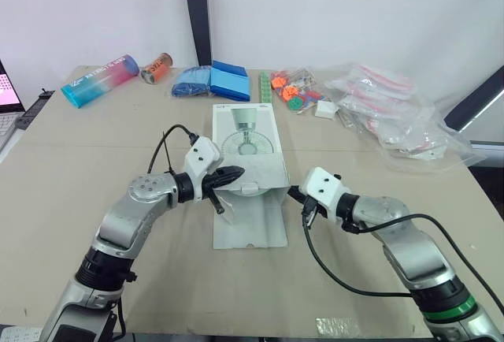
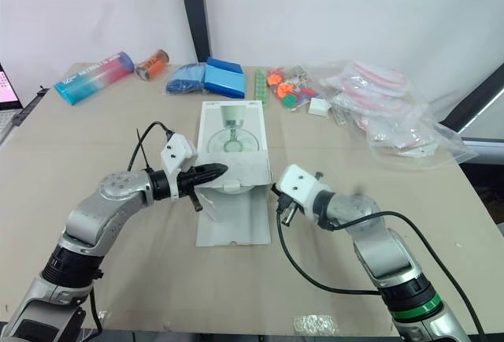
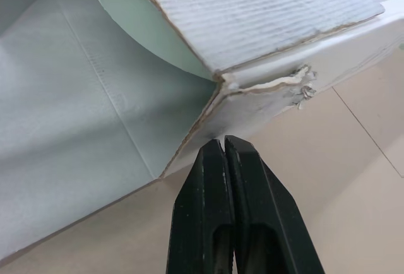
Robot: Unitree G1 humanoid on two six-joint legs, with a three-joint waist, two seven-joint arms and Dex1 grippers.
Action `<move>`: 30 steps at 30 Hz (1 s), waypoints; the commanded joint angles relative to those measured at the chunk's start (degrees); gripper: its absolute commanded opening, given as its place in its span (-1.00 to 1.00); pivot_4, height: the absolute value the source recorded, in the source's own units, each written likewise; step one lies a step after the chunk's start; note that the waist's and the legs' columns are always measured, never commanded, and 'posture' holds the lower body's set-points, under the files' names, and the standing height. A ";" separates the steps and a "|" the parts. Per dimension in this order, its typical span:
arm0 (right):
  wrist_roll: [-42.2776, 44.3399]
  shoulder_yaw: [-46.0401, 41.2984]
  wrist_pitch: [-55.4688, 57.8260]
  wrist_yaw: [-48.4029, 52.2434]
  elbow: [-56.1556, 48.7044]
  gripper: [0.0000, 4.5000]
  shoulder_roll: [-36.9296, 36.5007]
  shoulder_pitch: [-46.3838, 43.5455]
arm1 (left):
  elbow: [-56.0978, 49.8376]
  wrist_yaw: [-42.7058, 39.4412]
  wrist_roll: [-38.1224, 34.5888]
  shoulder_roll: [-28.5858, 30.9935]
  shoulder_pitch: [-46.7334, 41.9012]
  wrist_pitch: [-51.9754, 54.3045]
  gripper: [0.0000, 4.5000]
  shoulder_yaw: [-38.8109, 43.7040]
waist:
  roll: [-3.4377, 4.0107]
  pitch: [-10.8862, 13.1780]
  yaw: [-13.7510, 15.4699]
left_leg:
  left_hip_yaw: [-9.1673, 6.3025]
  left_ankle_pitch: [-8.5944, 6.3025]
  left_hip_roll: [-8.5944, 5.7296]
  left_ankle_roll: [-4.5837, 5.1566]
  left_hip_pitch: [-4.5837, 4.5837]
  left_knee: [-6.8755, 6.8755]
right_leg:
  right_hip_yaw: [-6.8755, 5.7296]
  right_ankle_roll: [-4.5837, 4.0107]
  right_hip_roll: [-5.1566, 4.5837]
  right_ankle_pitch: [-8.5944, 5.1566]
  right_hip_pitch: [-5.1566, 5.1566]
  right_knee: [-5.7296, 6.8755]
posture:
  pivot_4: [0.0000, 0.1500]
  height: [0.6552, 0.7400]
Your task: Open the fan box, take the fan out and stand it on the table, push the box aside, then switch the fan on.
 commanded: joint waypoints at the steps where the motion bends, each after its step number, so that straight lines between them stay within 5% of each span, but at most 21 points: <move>1: 0.51 -0.63 -0.63 0.02 -1.85 -0.97 0.99 -0.90 | 1.66 1.08 1.56 -0.17 -0.31 -0.60 -1.00 0.40 | 0.00 0.00 0.00 | 0.01 0.00 0.00 0.00 0.01 0.00 | 0.01 0.00 0.00 0.00 0.00 0.00 | 1.00 1.00; 18: -0.79 0.50 -0.81 0.64 -0.18 -0.97 3.55 -2.98 | 2.90 2.43 2.87 -0.83 -0.90 -2.06 -1.00 1.61 | 0.00 0.00 -0.02 | 0.01 0.01 0.02 -0.01 0.02 0.00 | 0.01 -0.03 0.02 0.02 0.00 0.02 | 1.00 1.00; 30: 6.73 -12.40 -7.00 2.87 9.45 -0.97 2.27 -10.21 | 1.38 1.36 1.45 0.45 0.54 -1.56 -1.00 3.66 | 0.07 0.04 -0.29 | 0.09 0.00 0.04 -0.01 0.04 -0.01 | 0.05 -0.06 0.04 0.05 -0.01 0.02 | 1.00 1.00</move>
